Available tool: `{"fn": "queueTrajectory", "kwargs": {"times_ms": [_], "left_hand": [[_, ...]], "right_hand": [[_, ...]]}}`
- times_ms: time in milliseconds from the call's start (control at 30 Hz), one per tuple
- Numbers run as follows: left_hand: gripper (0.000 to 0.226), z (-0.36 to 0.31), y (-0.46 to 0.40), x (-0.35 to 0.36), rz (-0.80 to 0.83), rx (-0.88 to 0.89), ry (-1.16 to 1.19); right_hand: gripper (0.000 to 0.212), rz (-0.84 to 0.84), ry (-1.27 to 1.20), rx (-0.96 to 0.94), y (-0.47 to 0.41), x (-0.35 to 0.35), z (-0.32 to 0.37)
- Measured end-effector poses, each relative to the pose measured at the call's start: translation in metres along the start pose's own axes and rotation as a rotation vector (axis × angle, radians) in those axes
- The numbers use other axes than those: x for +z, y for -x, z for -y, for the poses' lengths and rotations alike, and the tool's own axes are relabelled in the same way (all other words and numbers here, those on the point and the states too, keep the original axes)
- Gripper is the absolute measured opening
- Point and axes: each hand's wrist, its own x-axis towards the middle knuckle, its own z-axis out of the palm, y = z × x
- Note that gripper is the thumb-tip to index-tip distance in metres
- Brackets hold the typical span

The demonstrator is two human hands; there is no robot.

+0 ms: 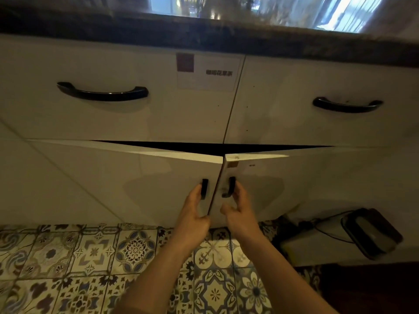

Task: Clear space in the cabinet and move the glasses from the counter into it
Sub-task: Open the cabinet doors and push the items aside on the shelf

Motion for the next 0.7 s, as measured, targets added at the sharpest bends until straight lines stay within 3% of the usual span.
{"fn": "queueTrajectory", "kwargs": {"times_ms": [433, 700], "left_hand": [[0.088, 0.045, 0.097, -0.033, 0.071, -0.003, -0.092], [0.077, 0.073, 0.159, -0.048, -0.103, 0.040, -0.080]], "right_hand": [[0.068, 0.013, 0.015, 0.076, 0.092, -0.042, -0.038], [0.056, 0.077, 0.035, 0.100, 0.133, -0.091, -0.066]]}}
